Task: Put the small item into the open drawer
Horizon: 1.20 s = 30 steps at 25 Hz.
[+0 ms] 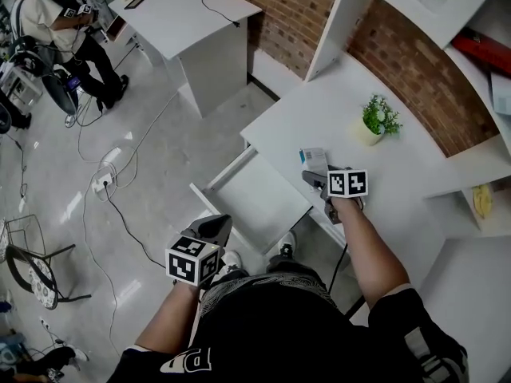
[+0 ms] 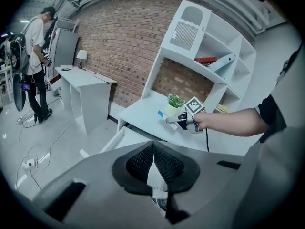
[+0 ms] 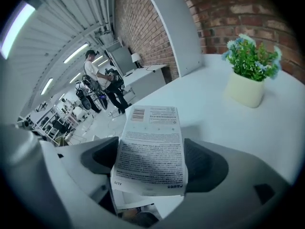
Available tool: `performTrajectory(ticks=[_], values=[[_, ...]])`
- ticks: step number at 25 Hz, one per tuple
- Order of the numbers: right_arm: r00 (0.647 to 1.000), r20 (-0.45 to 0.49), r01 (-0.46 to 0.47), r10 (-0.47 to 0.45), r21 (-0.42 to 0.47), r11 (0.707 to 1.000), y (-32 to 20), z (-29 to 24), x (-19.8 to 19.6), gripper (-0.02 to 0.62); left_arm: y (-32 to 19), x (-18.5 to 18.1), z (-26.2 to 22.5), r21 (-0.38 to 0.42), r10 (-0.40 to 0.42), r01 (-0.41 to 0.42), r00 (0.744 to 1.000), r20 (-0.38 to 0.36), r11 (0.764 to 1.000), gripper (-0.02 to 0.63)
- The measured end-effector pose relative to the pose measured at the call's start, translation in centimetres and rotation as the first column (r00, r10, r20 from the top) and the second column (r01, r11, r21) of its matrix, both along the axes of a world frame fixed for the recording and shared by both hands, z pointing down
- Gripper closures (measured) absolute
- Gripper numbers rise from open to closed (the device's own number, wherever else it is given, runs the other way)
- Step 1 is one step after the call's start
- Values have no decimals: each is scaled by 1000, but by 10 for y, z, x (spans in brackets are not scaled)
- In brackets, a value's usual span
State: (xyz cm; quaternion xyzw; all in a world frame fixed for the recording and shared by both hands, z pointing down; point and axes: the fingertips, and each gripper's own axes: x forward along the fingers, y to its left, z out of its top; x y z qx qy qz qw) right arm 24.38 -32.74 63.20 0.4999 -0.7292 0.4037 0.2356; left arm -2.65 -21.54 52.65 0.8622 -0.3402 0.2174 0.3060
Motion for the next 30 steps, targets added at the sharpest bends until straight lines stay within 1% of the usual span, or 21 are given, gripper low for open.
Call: performTrajectory(ticks=[6,8,14,16,18,20,24,30], values=[[992,126,-31,25,48,998,34,-21,-44,175,-2,1,8,-13,48,-48,999,4,999,589],[990,139,-27,21,45,999,49,-19,-57,175,-1,4,13,-19,71,-71,997,7,997,589],[980,194,46,-47,12,999,86,6,-112,175,5,17,29,-53,126,-125,992,9,991,589],[985,155,84,-82,-5,996,96,19,-122,175,8,19,32,-61,139,-138,990,8,989,589],[987,86,140,-138,-17,990,103,34,-129,175,10,17,36,-69,141,-141,990,8,988,589],[978,13,207,-206,-32,978,107,52,-134,175,12,13,40,-79,136,-135,991,14,988,589],[939,-107,320,-328,-88,944,109,91,-139,175,14,2,46,-96,111,-108,993,27,990,589],[867,-194,431,-459,-169,886,99,138,-152,175,15,-23,58,-117,54,-47,997,54,992,589]])
